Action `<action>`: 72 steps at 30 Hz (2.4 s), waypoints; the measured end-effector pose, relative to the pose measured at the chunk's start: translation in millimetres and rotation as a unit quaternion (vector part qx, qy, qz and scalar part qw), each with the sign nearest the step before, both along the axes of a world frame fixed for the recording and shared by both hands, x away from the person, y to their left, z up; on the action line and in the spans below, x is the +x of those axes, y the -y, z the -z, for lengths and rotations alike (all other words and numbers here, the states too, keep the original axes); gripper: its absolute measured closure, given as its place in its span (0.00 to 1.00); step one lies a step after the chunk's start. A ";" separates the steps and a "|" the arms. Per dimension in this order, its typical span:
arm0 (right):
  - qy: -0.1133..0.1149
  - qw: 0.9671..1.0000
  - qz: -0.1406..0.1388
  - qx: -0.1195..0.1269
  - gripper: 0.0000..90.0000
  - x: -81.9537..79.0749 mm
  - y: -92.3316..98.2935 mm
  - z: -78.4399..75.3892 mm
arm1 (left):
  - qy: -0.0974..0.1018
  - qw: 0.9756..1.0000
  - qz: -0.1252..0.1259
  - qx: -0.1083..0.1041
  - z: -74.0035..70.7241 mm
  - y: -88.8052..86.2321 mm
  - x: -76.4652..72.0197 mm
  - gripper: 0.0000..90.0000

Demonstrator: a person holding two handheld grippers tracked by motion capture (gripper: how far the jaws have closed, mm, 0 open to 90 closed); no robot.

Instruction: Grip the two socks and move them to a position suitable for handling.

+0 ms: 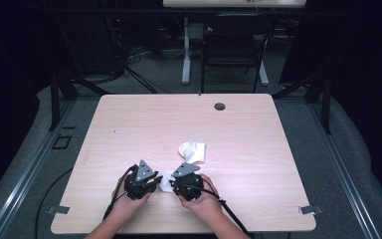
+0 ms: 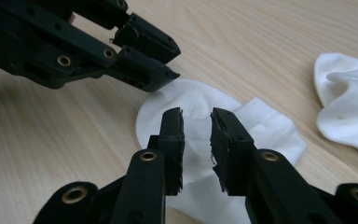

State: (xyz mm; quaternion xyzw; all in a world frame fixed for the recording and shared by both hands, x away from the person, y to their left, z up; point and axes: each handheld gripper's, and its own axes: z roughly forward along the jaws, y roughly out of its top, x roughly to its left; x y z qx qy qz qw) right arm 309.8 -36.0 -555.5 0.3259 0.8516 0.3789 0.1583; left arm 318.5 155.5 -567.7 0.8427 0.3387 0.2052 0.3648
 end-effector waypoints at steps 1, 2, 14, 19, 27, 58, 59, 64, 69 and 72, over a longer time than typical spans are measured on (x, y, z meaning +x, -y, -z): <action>-0.002 1.000 -0.001 -0.006 0.82 0.2 -1.5 0.6 | 0.000 1.000 -0.001 -0.001 -0.2 -0.9 0.2 0.81; -0.003 1.000 -0.002 -0.009 0.82 0.5 -3.7 2.1 | 0.000 1.000 -0.001 -0.002 -0.3 -2.0 0.5 0.81; -0.006 0.999 0.002 -0.039 0.85 3.3 -18.2 16.1 | -0.005 1.000 -0.007 -0.016 -2.1 -8.3 2.3 0.79; -0.015 1.000 0.006 -0.025 0.97 2.6 -15.5 11.4 | -0.006 1.000 -0.008 -0.022 -2.5 -8.1 2.0 0.79; -0.006 1.000 0.014 0.000 0.98 0.0 -8.6 -0.2 | -0.011 1.000 0.007 -0.019 0.7 2.8 -1.5 0.79; 0.011 0.998 0.060 0.024 0.98 -6.1 58.0 -28.9 | -0.024 0.999 0.018 0.011 13.1 8.5 -0.9 0.92; 0.010 0.998 0.061 0.022 0.98 -6.0 60.9 -28.3 | -0.025 0.999 0.018 0.011 13.0 8.5 -0.9 0.92; -0.003 0.997 0.078 0.021 0.98 -5.8 76.6 -20.7 | -0.025 0.999 0.019 0.011 13.0 8.3 -0.8 0.92; -0.015 0.995 0.093 0.022 0.99 -5.6 87.9 -9.7 | -0.026 0.999 0.019 0.010 13.0 7.9 -0.6 0.92; -0.022 0.994 0.101 0.022 0.99 -4.7 92.9 -3.0 | -0.027 0.999 0.019 0.009 13.0 7.7 -0.5 0.92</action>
